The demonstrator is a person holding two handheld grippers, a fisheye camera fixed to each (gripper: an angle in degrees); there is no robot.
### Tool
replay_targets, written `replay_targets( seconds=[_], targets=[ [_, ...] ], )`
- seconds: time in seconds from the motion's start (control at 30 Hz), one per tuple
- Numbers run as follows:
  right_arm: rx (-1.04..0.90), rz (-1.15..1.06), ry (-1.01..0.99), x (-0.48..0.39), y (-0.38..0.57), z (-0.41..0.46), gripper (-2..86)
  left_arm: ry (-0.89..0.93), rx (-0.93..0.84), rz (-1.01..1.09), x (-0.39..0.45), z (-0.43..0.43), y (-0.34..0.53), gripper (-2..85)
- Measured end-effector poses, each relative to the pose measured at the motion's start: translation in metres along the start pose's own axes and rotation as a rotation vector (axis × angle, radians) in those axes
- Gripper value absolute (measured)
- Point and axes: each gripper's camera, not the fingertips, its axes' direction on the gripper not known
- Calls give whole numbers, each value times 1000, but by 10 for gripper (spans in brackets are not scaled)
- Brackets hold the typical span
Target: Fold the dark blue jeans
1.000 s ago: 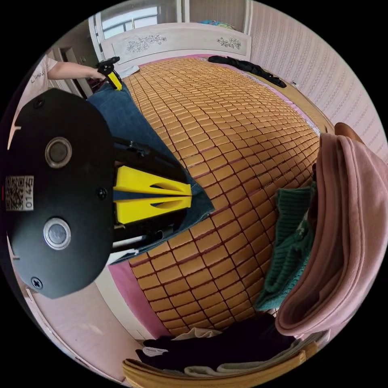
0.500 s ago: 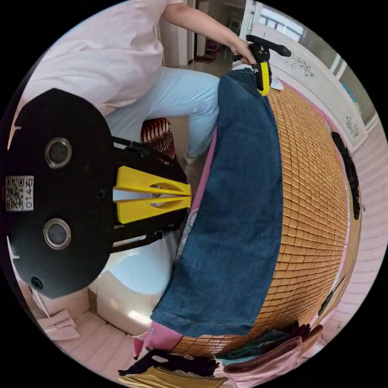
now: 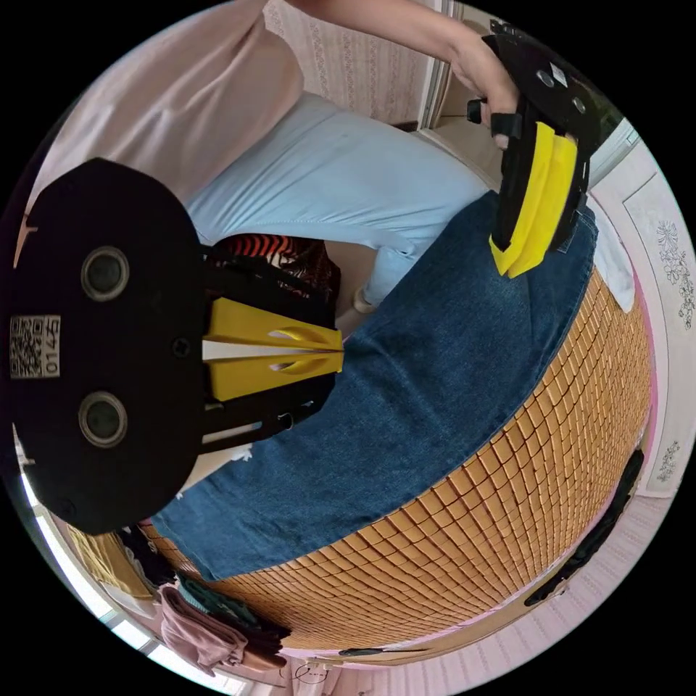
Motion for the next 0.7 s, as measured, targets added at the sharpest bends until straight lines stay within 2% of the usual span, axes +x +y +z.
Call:
replay_targets(
  seconds=[0.2, 0.47, 0.6, 0.7],
  targets=[
    [-154, 8, 98, -3, -44, 76, -8, 28, 1, -38, -8, 4, 15, 4],
    [-122, -82, 191, -25, -61, 117, -10, 109, -1, -80, -9, 26, 29, -1],
    [-123, -56, 117, -15, -71, 115, -10, 184, 10, -68, 7, 36, 29, -6],
    [-18, 38, 51, 11, -80, 92, -10, 231, 5, -20, 28, 45, 20, -9]
  ],
)
